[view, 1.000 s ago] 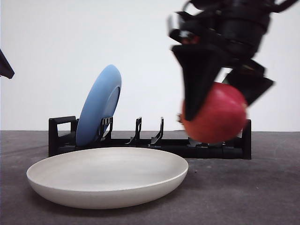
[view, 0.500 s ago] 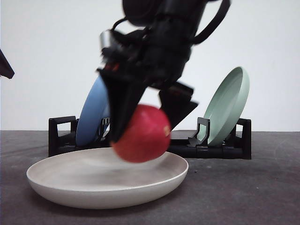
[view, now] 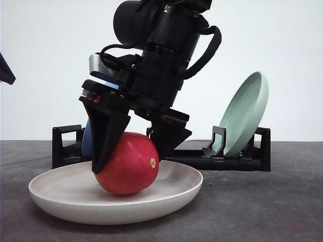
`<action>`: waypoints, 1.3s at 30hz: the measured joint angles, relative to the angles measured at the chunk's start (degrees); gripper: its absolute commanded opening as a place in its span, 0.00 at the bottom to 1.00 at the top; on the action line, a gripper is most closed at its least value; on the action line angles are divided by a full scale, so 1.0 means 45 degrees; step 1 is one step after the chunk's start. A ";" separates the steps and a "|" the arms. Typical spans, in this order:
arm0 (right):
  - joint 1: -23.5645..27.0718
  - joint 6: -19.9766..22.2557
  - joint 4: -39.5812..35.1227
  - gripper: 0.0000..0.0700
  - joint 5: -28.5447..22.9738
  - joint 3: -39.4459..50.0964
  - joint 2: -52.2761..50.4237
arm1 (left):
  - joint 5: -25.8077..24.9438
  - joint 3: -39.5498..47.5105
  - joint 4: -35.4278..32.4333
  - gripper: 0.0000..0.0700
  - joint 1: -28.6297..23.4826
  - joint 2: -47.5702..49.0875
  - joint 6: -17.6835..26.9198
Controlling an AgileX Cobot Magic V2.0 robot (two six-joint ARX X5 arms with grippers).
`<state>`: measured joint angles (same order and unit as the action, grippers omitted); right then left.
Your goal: Place pomegranate in white plate
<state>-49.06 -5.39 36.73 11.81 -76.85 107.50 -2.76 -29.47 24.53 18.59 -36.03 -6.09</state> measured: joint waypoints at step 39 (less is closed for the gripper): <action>0.0570 -0.0341 -0.5471 0.92 0.0061 0.4279 -0.4340 | 0.0272 0.0000 -0.0039 0.55 0.0000 -0.0005 0.0000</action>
<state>-46.49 -6.92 12.11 12.09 -57.59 87.97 -1.54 -29.47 24.36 18.59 -36.05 -6.09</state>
